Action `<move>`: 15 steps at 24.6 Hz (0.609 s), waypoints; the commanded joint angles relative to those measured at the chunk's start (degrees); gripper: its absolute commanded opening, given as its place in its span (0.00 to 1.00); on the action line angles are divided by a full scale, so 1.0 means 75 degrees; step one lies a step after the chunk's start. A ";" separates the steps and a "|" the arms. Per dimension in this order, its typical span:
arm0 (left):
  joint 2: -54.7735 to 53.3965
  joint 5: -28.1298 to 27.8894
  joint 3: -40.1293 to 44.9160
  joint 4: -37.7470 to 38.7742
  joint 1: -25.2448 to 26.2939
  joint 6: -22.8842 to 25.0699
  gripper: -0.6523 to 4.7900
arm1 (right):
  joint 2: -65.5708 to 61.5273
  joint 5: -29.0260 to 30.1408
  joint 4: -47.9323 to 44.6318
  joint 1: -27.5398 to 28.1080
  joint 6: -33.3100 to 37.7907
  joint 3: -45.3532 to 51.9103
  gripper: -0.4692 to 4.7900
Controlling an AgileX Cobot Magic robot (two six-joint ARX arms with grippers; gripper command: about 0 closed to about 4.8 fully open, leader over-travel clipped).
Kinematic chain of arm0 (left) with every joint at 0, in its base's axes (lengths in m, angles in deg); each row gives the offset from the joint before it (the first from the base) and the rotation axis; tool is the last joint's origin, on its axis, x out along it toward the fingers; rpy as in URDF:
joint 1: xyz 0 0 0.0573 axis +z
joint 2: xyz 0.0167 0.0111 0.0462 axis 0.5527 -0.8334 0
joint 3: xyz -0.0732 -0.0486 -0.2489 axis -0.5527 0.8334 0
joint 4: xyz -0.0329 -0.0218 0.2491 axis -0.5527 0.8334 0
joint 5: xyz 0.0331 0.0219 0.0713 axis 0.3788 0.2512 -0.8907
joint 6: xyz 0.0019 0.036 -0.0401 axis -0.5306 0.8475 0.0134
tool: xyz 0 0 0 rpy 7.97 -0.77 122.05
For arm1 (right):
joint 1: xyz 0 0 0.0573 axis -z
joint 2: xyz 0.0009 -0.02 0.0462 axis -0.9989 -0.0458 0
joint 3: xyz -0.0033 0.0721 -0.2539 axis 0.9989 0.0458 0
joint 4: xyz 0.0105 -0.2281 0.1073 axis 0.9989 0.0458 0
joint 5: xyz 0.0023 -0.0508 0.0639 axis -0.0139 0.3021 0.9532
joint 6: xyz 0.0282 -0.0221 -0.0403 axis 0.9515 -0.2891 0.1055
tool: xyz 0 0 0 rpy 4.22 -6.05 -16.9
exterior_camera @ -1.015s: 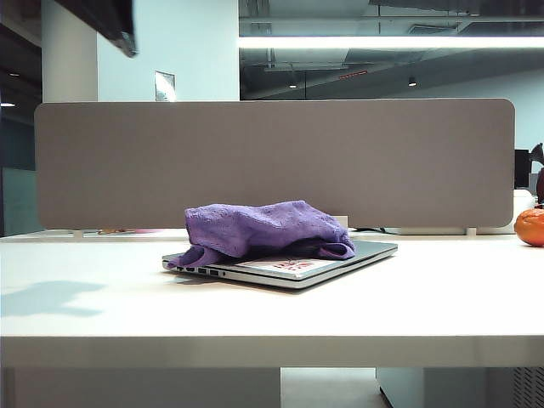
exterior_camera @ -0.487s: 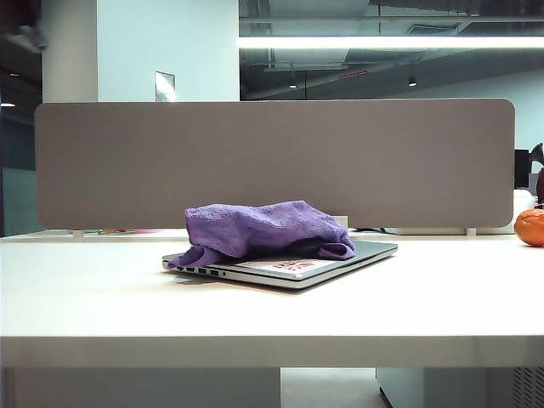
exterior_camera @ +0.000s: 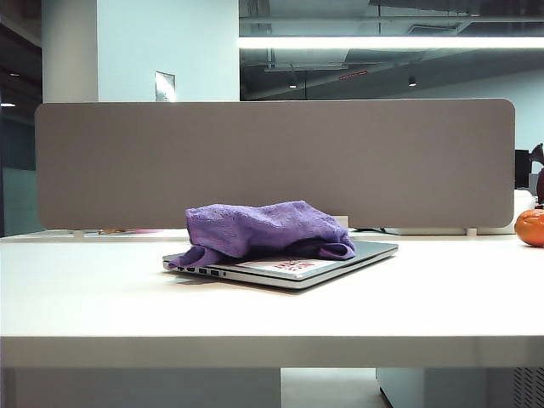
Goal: Pick up the purple rag and put it over the laptop.
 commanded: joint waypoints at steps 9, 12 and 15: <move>0.0420 -0.0423 0.0195 -0.1288 0.0023 0.0385 0.11 | 0.0017 -0.0032 -0.0128 -0.0003 -0.0017 0.0041 0.13; 0.0420 -0.0338 0.0600 -0.2294 0.0271 0.0458 0.11 | 0.0017 -0.0035 -0.0131 0.0000 -0.0017 0.0041 0.13; 0.0423 -0.0221 0.1075 -0.2897 0.0813 0.0423 0.11 | 0.0017 -0.0032 -0.0125 -0.0006 -0.0017 0.0041 0.13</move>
